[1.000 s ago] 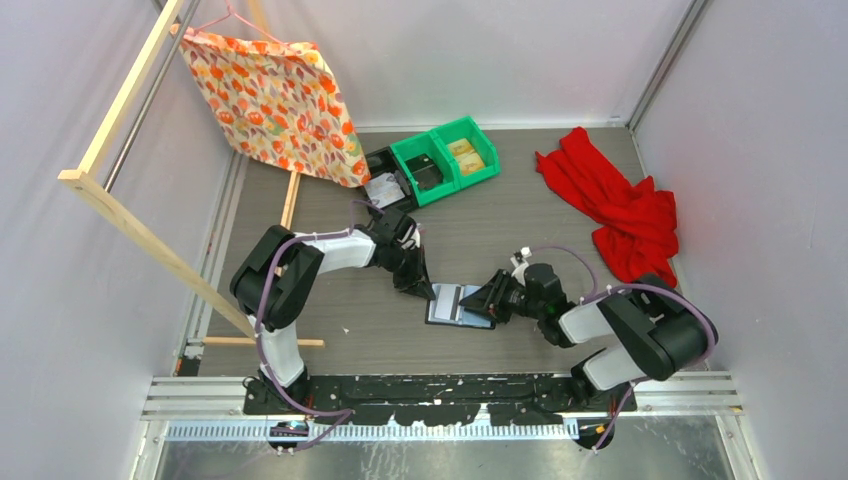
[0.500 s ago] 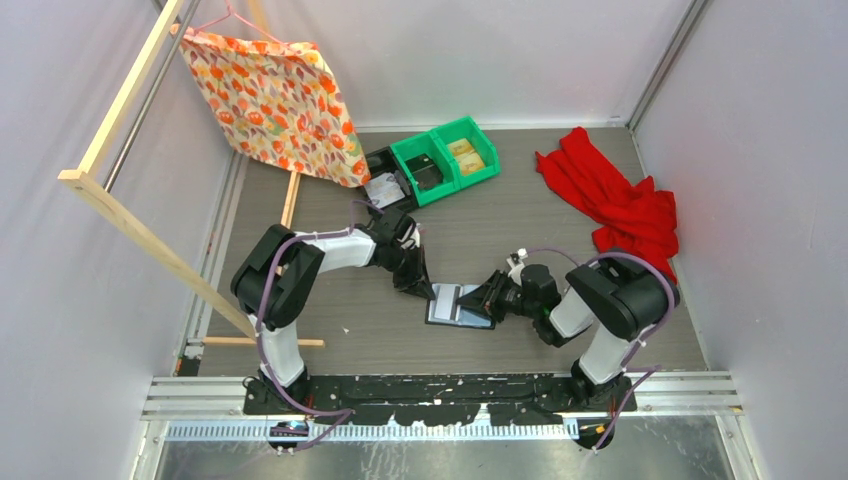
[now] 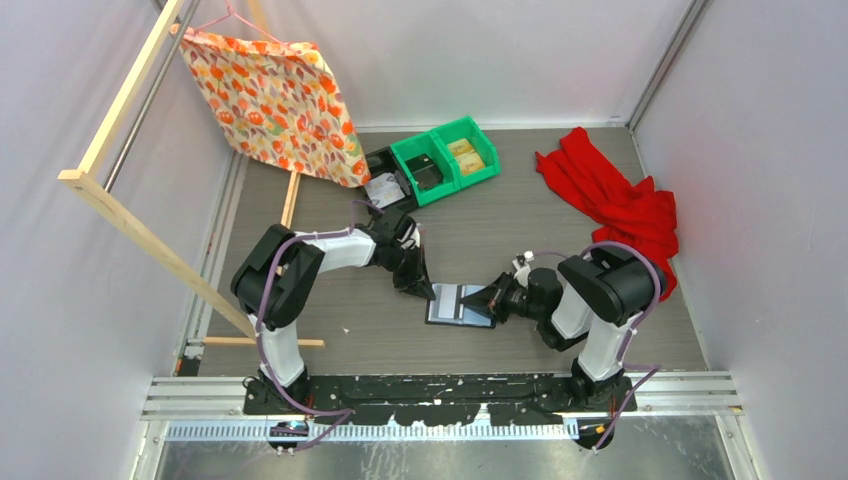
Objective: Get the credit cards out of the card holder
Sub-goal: Remove the credit card from the card holder, then place the credit card in the storage box.
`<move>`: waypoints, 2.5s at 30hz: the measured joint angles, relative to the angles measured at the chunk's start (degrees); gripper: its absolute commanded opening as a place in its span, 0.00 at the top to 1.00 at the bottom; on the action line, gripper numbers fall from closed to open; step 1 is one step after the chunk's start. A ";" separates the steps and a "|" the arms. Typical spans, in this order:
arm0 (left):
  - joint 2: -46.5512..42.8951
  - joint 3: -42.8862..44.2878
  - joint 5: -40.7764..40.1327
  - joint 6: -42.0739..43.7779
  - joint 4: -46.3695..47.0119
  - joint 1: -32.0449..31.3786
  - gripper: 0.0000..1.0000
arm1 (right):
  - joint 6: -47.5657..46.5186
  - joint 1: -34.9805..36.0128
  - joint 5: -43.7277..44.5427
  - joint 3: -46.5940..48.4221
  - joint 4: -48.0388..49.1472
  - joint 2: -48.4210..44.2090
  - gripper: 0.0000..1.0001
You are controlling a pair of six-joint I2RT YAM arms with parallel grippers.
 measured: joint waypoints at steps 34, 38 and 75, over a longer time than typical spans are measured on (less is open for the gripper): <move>0.46 0.94 0.13 1.01 -1.14 -0.02 0.99 | -21.16 -3.08 1.73 8.26 -66.95 -49.59 0.99; 0.24 0.94 -0.17 1.01 -1.25 -0.07 0.99 | -22.32 -3.08 2.69 11.82 -72.59 -53.77 0.99; -33.20 -0.70 -22.71 2.82 -22.86 0.00 0.82 | -14.40 1.14 39.93 72.65 -75.03 -2.21 0.99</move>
